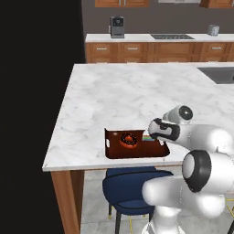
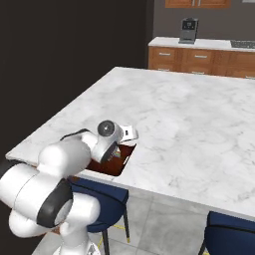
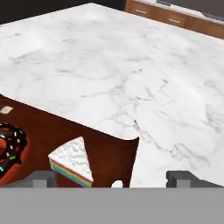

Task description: Take the cake and donut from the fridge and place them on the empty tray on the dining counter.

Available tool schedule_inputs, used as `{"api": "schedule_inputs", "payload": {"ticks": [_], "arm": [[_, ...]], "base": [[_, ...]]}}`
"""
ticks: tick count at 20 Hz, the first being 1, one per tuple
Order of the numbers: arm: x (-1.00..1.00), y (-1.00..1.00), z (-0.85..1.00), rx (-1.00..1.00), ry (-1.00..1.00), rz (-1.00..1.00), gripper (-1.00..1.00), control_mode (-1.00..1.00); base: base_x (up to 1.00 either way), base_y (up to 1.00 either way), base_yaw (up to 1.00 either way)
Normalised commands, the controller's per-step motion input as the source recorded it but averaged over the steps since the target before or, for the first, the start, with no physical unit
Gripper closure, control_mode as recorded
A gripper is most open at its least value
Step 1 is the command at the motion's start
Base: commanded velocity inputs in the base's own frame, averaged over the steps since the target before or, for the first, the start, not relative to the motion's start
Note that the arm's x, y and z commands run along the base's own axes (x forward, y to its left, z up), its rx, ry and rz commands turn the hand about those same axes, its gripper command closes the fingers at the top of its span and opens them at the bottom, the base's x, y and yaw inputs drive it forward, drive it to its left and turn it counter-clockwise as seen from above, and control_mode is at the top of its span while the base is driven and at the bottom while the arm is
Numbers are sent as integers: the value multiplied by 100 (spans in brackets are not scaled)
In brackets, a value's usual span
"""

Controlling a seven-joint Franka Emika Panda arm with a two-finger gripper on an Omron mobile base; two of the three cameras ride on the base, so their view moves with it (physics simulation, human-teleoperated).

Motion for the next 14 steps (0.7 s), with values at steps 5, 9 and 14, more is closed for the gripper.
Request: {"api": "schedule_inputs", "payload": {"ticks": [5,9,14], "arm": [[-72,-39,100,13,0,-3,-100,-100],[-96,-40,100,16,-3,-3,-100,-100],[-100,-24,57,6,-41,-1,-100,-100]], "base": [[0,0,0],[0,0,0],[0,0,0]]}}
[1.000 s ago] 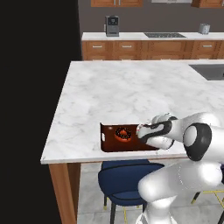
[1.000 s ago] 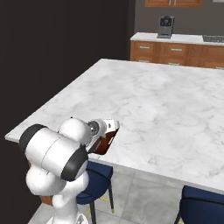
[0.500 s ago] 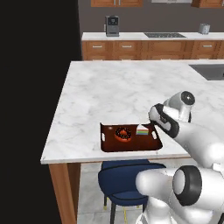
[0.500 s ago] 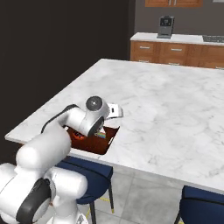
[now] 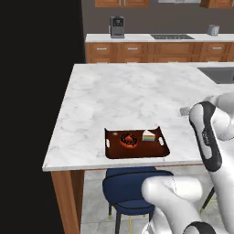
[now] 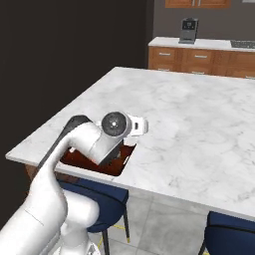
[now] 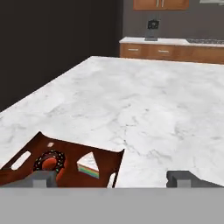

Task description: Take the cake and donut from the fridge and place them on the empty tray on the dining counter.

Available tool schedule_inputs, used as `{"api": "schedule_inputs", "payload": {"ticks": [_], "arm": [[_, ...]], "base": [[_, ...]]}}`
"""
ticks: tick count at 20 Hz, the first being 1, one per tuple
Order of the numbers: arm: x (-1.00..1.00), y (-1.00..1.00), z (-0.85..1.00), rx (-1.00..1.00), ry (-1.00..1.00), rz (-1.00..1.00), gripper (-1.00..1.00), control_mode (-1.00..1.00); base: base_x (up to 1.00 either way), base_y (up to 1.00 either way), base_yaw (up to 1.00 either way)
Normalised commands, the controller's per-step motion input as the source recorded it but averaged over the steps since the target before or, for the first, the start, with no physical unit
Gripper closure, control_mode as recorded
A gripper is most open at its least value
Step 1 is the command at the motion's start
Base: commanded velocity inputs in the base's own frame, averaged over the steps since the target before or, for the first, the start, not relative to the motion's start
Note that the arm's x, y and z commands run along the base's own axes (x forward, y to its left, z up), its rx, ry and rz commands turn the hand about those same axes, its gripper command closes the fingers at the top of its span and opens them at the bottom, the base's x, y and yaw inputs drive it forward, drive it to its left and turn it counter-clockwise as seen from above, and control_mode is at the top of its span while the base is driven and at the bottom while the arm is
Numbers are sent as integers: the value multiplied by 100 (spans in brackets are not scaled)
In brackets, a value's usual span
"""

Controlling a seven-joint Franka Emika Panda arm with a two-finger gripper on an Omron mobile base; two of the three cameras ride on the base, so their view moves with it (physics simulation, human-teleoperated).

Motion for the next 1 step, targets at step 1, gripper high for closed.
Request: {"api": "schedule_inputs", "payload": {"ticks": [1], "arm": [[-100,-21,0,2,-56,0,-100,-100]], "base": [[0,0,0]]}}
